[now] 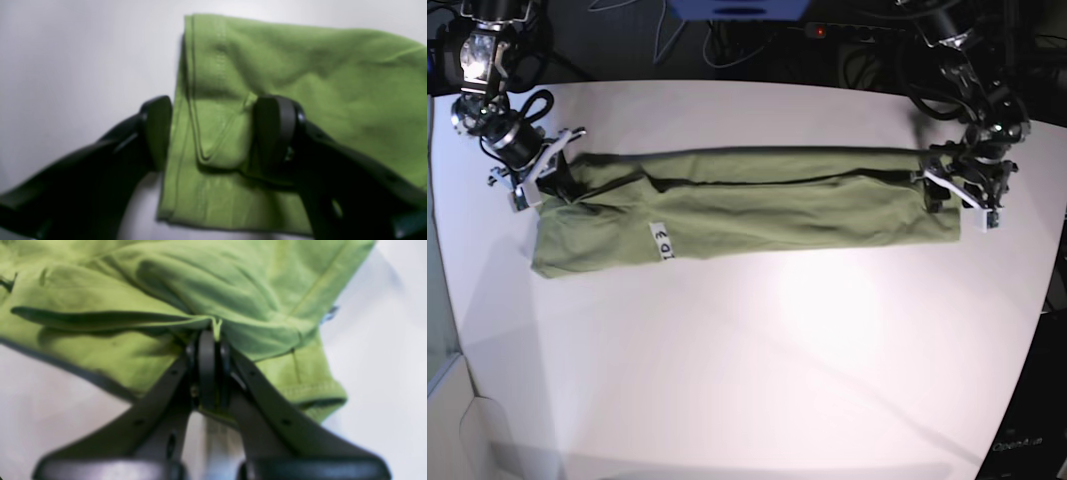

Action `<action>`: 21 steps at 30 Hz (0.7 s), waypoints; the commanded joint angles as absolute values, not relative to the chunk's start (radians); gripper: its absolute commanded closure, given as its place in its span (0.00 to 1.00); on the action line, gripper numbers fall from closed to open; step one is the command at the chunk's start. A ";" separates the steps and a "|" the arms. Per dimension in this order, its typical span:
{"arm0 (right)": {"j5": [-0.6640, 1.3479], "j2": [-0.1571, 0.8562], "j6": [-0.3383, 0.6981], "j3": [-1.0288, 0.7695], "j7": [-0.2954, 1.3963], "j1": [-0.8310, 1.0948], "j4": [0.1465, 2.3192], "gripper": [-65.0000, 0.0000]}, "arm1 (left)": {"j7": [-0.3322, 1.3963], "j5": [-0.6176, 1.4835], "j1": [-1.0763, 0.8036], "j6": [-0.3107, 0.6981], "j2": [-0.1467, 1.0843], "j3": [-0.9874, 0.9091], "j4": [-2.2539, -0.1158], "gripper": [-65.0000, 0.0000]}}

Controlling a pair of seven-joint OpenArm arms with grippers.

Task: Fold the T-shirt properly
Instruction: 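Pull both grippers apart, stretching the strip lengthwise, then carry the strip end with the left gripper toward the right gripper, folding it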

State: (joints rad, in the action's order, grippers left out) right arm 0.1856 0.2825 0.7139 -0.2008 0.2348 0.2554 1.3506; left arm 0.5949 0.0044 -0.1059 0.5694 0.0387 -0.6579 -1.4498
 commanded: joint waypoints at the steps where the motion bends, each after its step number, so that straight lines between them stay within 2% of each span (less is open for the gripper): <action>1: 0.085 0.285 0.698 -0.191 0.378 0.275 1.333 0.99 | 0.582 0.015 -0.107 0.575 0.038 -0.661 -1.465 0.50; 6: 0.085 0.285 0.698 -0.193 0.378 0.275 1.333 0.99 | 0.584 0.015 -0.107 0.575 0.031 -0.662 -1.465 1.00; 9: 0.085 0.285 0.698 -0.193 0.378 0.275 1.333 0.99 | 0.584 0.010 -0.107 0.575 0.033 -0.662 -1.474 0.95; 13: 0.085 0.285 0.698 -0.191 0.380 0.275 1.333 0.99 | 0.584 0.007 -0.108 0.570 0.027 -0.662 -1.511 0.95; 17: 0.085 0.285 0.698 -0.191 0.381 0.275 1.333 0.99 | 0.607 0.004 -0.127 0.567 -0.001 -0.657 -1.647 0.95; 21: 0.085 0.285 0.698 -0.191 0.381 0.275 1.333 0.99 | 0.702 0.004 -0.122 0.567 -0.016 -0.651 -1.802 0.95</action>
State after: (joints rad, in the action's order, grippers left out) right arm 0.1856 0.2821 0.7139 -0.1997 0.2352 0.2554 1.3506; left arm 0.7254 0.0032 -0.1333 0.5751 -0.0231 -0.6502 -1.7813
